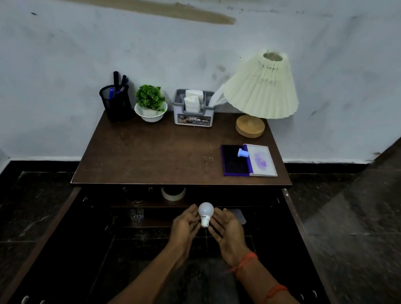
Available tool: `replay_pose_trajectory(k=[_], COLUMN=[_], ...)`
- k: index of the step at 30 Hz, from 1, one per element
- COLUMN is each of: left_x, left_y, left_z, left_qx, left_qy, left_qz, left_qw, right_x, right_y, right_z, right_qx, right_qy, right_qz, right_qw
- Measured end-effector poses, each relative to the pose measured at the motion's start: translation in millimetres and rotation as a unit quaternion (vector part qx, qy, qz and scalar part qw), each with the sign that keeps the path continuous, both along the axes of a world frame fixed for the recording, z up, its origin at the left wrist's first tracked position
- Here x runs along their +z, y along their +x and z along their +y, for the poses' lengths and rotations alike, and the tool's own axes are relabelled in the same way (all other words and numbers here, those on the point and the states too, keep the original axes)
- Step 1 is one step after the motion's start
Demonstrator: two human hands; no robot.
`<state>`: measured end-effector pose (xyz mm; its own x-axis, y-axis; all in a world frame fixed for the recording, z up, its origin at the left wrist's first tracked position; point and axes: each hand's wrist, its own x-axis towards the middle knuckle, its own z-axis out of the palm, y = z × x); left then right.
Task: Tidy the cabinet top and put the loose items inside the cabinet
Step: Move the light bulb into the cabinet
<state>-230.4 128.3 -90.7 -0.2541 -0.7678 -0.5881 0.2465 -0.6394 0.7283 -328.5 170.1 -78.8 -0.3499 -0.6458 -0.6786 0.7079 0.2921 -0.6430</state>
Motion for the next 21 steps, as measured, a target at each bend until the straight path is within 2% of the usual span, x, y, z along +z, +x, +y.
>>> replay_pose_trajectory(k=[10, 17, 21], left_x=[-47, -71, -74], left_y=[-24, -39, -43], left_z=[-53, -93, -107], left_qx=[-0.018, 0.029, 0.014], left_qy=[0.022, 0.048, 0.022], left_qz=[-0.013, -0.019, -0.01], left_qw=[1.0, 0.998, 1.0], right_x=[-49, -76, -84], right_y=[-28, -38, -40], right_z=[-59, -100, -114], right_qx=[0.028, 0.03, 0.029], right_qy=[0.031, 0.035, 0.023], right_qz=[0.016, 0.033, 0.04], right_qw=[0.999, 0.998, 0.999])
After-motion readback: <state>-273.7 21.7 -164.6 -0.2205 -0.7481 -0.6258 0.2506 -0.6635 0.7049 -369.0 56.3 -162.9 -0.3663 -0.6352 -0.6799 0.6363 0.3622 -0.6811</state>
